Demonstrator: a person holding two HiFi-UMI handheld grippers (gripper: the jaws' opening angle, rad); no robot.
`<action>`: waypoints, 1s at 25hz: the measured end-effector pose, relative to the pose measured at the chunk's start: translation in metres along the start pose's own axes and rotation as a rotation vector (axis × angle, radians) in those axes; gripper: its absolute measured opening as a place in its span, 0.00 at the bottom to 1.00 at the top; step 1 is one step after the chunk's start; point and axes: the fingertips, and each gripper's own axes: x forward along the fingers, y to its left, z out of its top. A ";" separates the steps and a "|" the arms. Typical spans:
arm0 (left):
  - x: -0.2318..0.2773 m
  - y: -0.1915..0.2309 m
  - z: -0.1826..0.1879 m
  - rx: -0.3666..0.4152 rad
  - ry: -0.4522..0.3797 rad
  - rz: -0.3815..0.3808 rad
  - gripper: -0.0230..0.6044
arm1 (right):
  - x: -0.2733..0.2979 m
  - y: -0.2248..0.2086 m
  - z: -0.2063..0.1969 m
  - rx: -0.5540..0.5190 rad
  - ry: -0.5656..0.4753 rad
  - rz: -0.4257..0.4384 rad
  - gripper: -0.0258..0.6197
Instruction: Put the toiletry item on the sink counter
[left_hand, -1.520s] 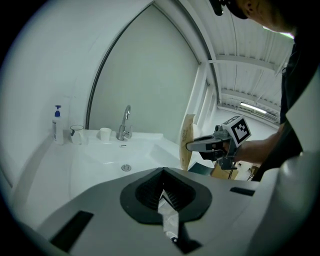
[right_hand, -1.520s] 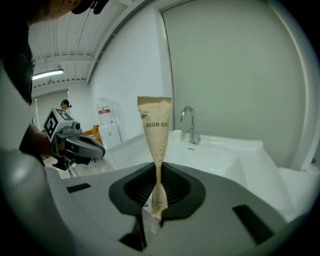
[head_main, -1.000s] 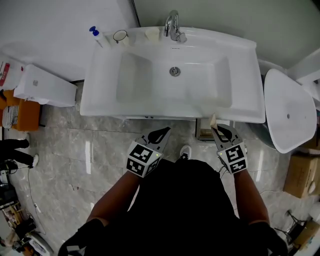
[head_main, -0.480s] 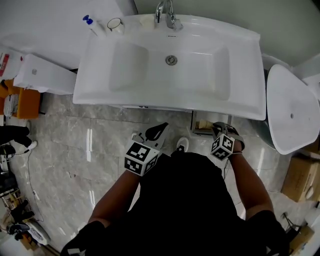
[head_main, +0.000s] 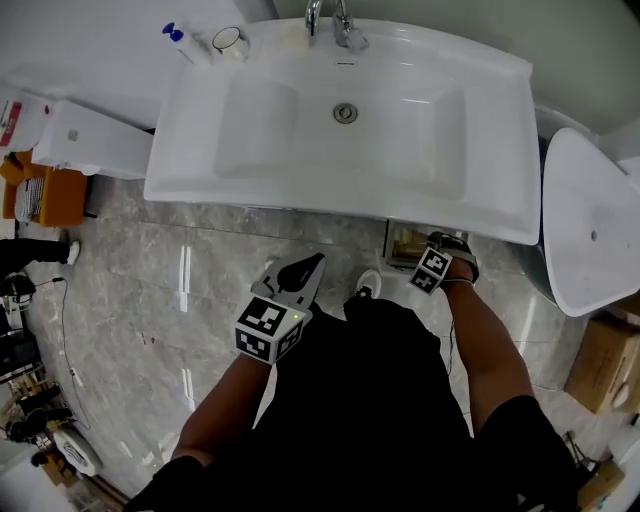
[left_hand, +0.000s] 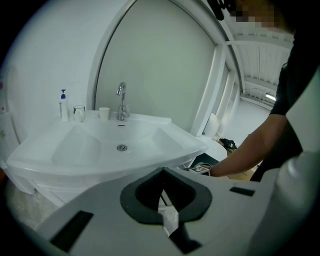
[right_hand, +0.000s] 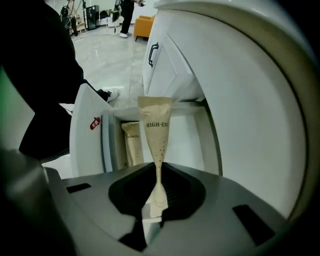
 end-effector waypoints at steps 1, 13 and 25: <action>-0.002 0.002 -0.001 -0.003 0.001 0.007 0.04 | 0.005 0.002 0.001 -0.001 0.005 0.006 0.09; -0.021 0.014 -0.015 -0.059 -0.009 0.059 0.04 | 0.019 0.007 0.001 -0.005 0.020 -0.026 0.16; -0.030 0.004 -0.005 -0.034 -0.021 0.047 0.04 | -0.010 0.012 0.000 0.139 -0.044 -0.047 0.16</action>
